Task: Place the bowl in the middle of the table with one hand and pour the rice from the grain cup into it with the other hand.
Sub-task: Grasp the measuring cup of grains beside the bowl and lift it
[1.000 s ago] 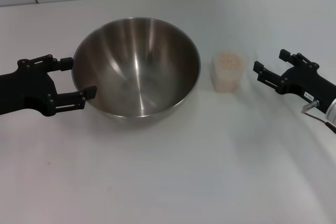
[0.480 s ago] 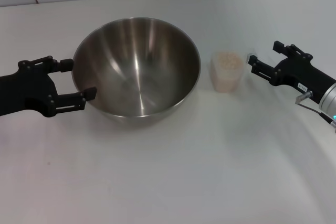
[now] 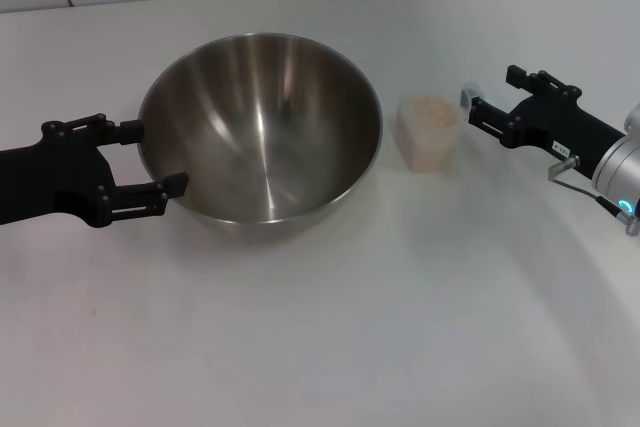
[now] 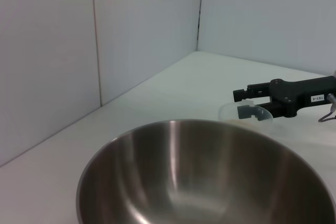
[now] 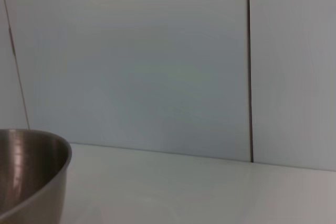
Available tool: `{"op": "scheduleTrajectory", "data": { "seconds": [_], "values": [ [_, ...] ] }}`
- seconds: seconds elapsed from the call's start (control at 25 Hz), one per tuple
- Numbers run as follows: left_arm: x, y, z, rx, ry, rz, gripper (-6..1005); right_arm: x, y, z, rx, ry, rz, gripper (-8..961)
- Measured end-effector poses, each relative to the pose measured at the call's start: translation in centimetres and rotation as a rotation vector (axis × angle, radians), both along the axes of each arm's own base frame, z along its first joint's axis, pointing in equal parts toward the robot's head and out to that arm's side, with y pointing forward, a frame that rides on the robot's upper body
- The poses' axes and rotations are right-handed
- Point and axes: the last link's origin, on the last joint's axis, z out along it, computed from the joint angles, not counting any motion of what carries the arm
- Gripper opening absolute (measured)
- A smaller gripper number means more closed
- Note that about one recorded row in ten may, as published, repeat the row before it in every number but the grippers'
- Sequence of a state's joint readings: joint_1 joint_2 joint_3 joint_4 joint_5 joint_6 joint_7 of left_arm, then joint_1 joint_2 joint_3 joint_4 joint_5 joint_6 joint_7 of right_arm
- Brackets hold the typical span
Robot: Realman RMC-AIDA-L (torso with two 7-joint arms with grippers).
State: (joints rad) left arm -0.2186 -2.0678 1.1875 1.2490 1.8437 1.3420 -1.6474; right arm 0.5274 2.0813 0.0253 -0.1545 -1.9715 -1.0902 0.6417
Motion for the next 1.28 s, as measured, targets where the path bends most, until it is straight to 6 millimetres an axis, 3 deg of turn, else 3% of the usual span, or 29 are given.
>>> {"op": "scheduleTrajectory", "data": {
  "seconds": [0.16,0.48,0.68,0.92,1.12,1.28],
  "values": [
    [0.2,0.1,0.1,0.002,-0.002,-0.001,833,-0.3,-0.1,-0.4,0.006,-0.008,0.018,709],
    [0.4,0.3,0.2,0.002,-0.004,-0.001,832,-1.0,0.0,-1.2,0.001,-0.03,0.047,471],
    [0.4,0.4,0.2,0.003,-0.004,-0.003,833,-1.1,0.0,-1.2,0.002,-0.028,0.051,228],
    [0.4,0.4,0.2,0.002,-0.005,-0.002,832,-1.1,-0.2,-1.1,0.007,-0.021,0.056,39],
    [0.4,0.4,0.1,0.0,-0.006,0.001,832,-1.5,-0.5,-0.4,0.074,-0.003,0.103,11],
    [0.4,0.5,0.1,0.002,-0.006,0.0,833,-2.9,-1.0,1.6,0.221,0.022,0.229,11]
  ]
}}
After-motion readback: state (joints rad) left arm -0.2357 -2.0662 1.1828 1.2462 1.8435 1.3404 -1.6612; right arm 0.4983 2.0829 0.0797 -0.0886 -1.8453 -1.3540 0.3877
